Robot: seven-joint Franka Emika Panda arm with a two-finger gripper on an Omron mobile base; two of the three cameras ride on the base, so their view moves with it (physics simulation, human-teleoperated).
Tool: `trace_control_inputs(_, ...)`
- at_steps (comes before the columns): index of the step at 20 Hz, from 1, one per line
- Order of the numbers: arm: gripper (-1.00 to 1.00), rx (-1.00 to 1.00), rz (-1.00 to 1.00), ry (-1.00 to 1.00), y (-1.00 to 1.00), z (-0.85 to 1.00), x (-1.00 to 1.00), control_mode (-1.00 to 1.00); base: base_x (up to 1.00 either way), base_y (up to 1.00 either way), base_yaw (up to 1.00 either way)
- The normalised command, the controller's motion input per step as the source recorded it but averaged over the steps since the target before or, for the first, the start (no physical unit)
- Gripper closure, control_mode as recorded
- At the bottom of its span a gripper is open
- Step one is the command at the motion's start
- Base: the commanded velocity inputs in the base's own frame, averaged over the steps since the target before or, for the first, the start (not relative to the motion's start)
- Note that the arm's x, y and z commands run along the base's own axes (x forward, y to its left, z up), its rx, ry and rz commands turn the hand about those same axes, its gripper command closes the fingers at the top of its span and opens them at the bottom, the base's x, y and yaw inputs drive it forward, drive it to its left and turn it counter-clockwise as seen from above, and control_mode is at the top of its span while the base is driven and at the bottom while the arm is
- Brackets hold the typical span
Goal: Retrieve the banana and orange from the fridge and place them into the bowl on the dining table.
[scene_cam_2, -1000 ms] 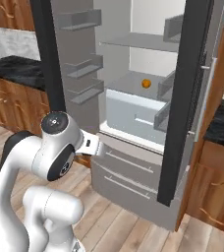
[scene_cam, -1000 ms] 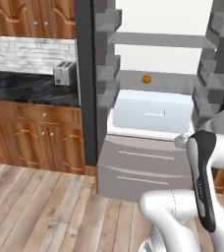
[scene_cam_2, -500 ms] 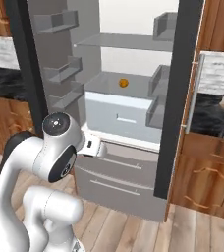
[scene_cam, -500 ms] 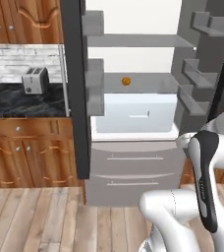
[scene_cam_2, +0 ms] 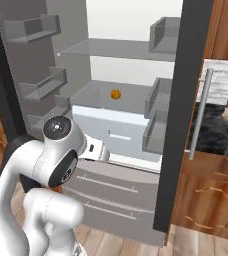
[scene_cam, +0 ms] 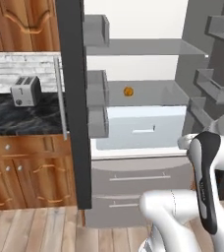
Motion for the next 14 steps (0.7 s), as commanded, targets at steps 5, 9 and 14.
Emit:
trace_control_inputs(5,-1.0,0.0,0.0,0.0,0.0,0.0,0.0,1.0,0.83,0.0,0.0)
trace_control_inputs(9,-1.0,0.0,0.0,0.0,0.0,0.0,0.0,1.0,0.52,0.02,0.0)
trace_control_inputs(14,-1.0,0.0,0.0,0.0,0.0,0.0,0.0,1.0,0.28,0.0,0.0)
